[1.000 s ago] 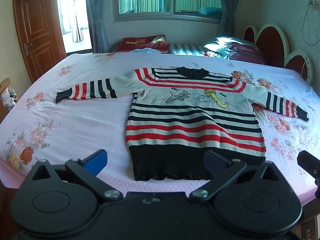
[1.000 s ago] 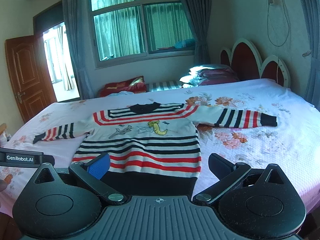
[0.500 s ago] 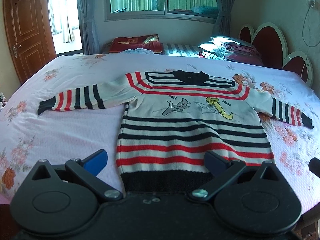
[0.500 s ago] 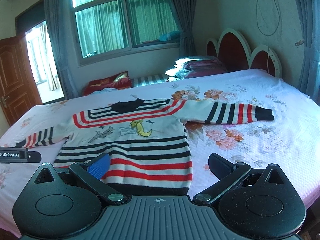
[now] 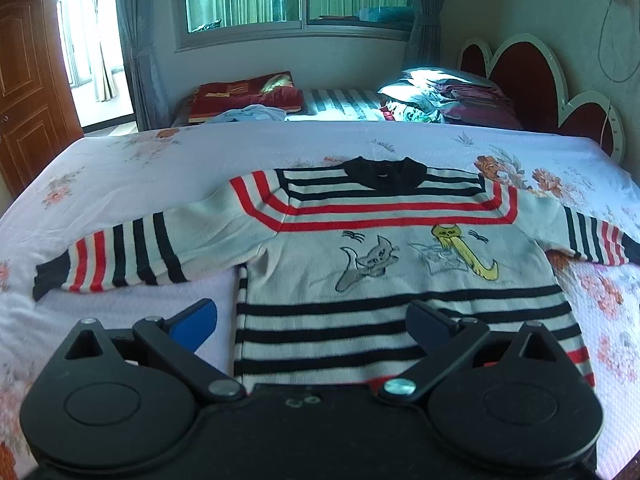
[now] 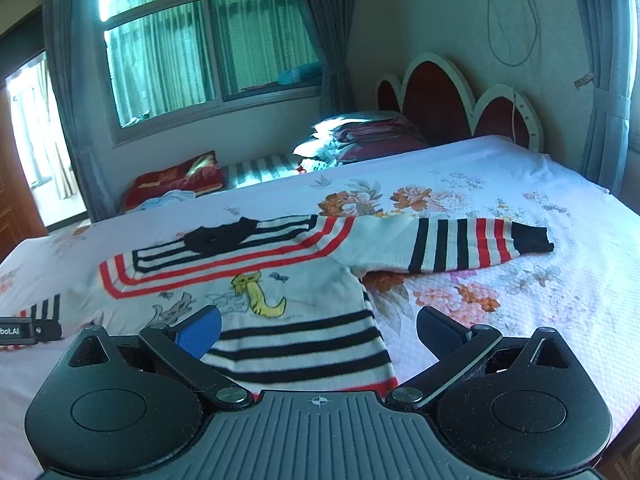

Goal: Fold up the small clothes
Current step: 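Move the right tool to the sleeve cuff and grasp it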

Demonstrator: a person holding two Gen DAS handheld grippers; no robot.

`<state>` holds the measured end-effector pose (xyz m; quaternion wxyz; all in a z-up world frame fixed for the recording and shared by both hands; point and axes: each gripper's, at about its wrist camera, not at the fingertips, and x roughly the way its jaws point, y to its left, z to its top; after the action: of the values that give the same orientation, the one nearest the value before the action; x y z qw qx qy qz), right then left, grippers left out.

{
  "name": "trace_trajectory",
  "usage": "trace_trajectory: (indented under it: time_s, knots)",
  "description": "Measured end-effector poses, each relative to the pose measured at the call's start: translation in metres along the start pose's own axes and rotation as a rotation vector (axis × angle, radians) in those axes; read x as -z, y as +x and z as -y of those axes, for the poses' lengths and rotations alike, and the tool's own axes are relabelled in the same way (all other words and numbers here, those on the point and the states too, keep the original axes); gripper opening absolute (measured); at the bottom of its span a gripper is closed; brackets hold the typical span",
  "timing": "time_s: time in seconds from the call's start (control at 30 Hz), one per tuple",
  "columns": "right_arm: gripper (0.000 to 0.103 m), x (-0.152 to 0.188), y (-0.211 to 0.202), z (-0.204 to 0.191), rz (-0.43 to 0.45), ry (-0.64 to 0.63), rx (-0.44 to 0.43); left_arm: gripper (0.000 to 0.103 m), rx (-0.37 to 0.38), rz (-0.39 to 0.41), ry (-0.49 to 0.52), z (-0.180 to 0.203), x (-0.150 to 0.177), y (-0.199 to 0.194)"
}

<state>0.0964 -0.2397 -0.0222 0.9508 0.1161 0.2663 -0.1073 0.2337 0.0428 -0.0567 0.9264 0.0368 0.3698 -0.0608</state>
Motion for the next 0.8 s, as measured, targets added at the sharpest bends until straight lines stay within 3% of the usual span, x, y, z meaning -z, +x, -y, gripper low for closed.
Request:
trace_trajectory:
  time_s: [0.2, 0.37, 0.47, 0.5, 0.57, 0.8]
  knots:
    - [0.102, -0.009, 0.032, 0.004, 0.002, 0.018, 0.073, 0.099, -0.01, -0.014, 0.033, -0.002, -0.021, 0.04]
    - [0.102, -0.018, 0.063, 0.031, -0.012, 0.045, 0.11, 0.098, 0.014, -0.029, 0.038, 0.012, -0.03, 0.069]
    - [0.1, -0.025, 0.086, 0.059, -0.018, 0.064, 0.123, 0.098, 0.002, -0.04, 0.036, 0.029, -0.035, 0.088]
    - [0.089, -0.028, 0.095, 0.071, -0.023, 0.073, 0.124, 0.095, -0.003, -0.046, 0.038, 0.036, -0.036, 0.094]
    - [0.082, -0.034, 0.117, 0.097, -0.049, 0.104, 0.124, 0.09, -0.004, -0.057, 0.047, 0.05, -0.04, 0.107]
    - [0.082, -0.051, 0.184, 0.192, -0.119, 0.182, 0.196, 0.088, -0.016, -0.101, 0.031, 0.096, -0.056, 0.149]
